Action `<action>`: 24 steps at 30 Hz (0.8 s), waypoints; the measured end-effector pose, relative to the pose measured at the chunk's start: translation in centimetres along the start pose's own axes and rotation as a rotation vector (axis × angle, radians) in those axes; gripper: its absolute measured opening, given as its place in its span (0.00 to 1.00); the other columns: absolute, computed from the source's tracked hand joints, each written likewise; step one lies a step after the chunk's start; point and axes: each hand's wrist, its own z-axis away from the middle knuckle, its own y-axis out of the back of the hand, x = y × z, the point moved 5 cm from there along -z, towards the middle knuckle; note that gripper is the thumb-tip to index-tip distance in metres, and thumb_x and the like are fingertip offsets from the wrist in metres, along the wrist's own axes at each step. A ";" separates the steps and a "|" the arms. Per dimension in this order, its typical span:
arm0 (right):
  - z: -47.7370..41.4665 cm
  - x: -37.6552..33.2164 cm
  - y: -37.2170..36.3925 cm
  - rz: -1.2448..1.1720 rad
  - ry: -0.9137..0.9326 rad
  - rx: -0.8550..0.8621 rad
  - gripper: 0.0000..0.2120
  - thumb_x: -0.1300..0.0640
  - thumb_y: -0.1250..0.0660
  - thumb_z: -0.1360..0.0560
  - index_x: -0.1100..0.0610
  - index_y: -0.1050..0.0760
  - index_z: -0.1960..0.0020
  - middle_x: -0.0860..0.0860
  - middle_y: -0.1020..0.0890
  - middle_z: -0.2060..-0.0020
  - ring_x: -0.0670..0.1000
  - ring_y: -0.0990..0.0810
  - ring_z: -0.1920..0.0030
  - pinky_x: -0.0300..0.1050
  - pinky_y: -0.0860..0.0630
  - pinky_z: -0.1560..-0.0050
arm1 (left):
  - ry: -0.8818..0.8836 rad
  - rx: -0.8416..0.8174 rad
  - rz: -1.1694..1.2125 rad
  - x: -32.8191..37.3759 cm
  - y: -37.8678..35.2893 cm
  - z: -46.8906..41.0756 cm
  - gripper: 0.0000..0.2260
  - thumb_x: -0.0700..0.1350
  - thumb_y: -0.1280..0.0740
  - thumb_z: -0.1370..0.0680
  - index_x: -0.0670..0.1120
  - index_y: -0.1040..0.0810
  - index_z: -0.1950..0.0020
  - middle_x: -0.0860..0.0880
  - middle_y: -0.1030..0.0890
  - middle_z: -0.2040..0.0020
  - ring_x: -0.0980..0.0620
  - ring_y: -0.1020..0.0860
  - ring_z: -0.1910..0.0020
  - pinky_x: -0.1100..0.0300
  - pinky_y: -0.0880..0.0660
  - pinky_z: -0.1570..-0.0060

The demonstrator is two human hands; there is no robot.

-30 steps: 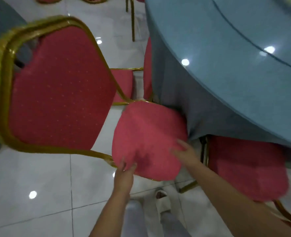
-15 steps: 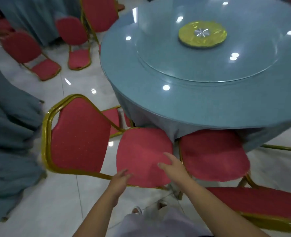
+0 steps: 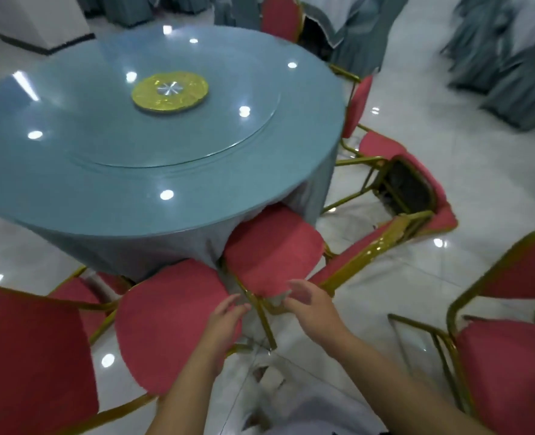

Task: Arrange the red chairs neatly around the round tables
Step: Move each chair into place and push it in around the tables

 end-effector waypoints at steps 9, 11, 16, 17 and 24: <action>6.0 3.8 12.8 -0.086 0.021 0.399 0.11 0.61 0.31 0.23 0.45 0.21 0.46 0.41 0.17 0.50 0.38 0.19 0.49 0.36 0.23 0.47 | -0.139 -0.132 -0.078 1.6 -9.8 2.3 0.17 0.42 0.28 0.23 0.49 0.23 0.35 0.48 0.19 0.44 0.55 0.21 0.49 0.65 0.27 0.57; 5.6 4.4 15.6 -0.158 0.028 0.447 0.11 0.61 0.32 0.22 0.48 0.21 0.44 0.42 0.17 0.49 0.40 0.20 0.48 0.34 0.25 0.49 | -0.194 -0.122 -0.100 3.7 -11.8 2.1 0.17 0.42 0.28 0.23 0.50 0.23 0.35 0.48 0.18 0.44 0.54 0.19 0.51 0.64 0.25 0.58; 2.2 6.2 23.6 -0.274 0.035 0.506 0.12 0.61 0.33 0.22 0.51 0.21 0.40 0.43 0.18 0.47 0.41 0.21 0.46 0.36 0.26 0.48 | -0.354 -0.173 -0.342 10.9 -19.4 0.9 0.17 0.54 0.28 0.25 0.60 0.23 0.36 0.57 0.20 0.43 0.57 0.19 0.48 0.63 0.22 0.58; 1.4 6.8 25.6 -0.295 0.030 0.512 0.12 0.61 0.33 0.22 0.51 0.21 0.40 0.44 0.18 0.47 0.41 0.21 0.46 0.37 0.26 0.48 | -0.367 -0.183 -0.362 12.4 -21.7 0.5 0.18 0.55 0.28 0.25 0.61 0.23 0.36 0.58 0.20 0.43 0.58 0.19 0.48 0.62 0.22 0.56; -4.0 11.7 41.3 -0.414 -0.045 0.572 0.10 0.59 0.32 0.23 0.44 0.20 0.49 0.41 0.17 0.51 0.41 0.21 0.49 0.36 0.27 0.56 | -0.319 -0.166 -0.421 18.5 -37.9 -3.8 0.19 0.51 0.27 0.26 0.55 0.23 0.35 0.53 0.19 0.43 0.55 0.19 0.49 0.62 0.25 0.57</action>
